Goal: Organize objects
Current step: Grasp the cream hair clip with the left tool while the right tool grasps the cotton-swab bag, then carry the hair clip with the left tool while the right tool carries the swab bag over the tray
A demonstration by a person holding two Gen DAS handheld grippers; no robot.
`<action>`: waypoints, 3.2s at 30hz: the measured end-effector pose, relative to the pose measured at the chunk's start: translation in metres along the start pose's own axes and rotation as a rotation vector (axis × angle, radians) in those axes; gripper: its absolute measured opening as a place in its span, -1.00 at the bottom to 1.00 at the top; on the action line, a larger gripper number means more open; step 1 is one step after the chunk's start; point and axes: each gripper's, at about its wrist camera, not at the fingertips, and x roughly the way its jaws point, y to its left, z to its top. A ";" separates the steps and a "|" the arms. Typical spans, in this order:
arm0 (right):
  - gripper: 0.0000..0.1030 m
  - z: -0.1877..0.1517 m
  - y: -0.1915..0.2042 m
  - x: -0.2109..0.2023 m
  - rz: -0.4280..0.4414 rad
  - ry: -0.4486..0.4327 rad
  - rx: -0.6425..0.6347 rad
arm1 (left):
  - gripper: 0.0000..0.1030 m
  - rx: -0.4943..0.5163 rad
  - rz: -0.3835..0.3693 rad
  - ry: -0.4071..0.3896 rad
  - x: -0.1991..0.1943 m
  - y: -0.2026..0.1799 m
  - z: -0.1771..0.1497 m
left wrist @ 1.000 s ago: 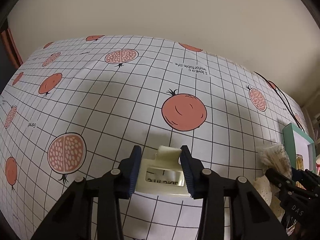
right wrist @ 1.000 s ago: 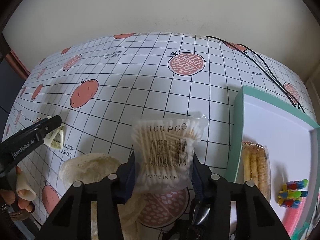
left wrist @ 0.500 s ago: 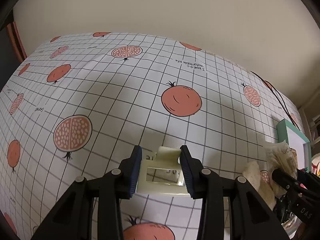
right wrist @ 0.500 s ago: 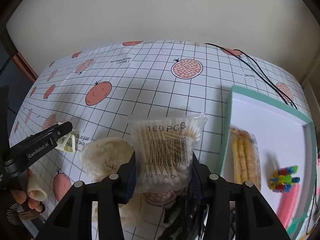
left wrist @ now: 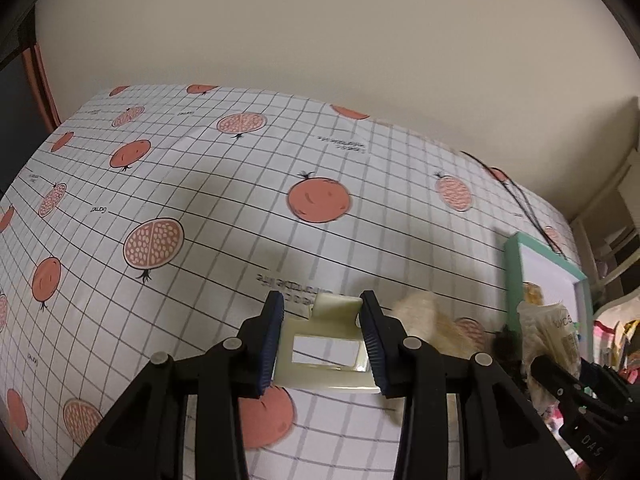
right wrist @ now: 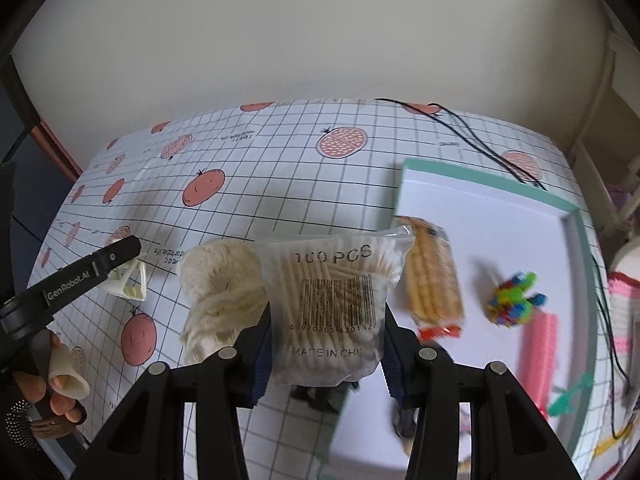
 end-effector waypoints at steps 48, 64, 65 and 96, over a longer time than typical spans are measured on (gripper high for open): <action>-0.05 -0.051 -0.144 -0.039 -0.098 -0.114 0.258 | -0.22 0.316 -0.237 0.034 -0.036 -0.217 -0.070; -0.05 -0.054 -0.152 -0.032 -0.138 -0.112 0.245 | -0.22 0.333 -0.277 0.048 -0.014 -0.242 -0.074; -0.05 -0.053 -0.152 -0.031 -0.139 -0.109 0.241 | -0.22 0.333 -0.277 0.050 -0.012 -0.243 -0.074; -0.02 -0.059 -0.146 -0.016 -0.137 -0.051 0.208 | -0.22 0.327 -0.290 0.093 0.001 -0.241 -0.082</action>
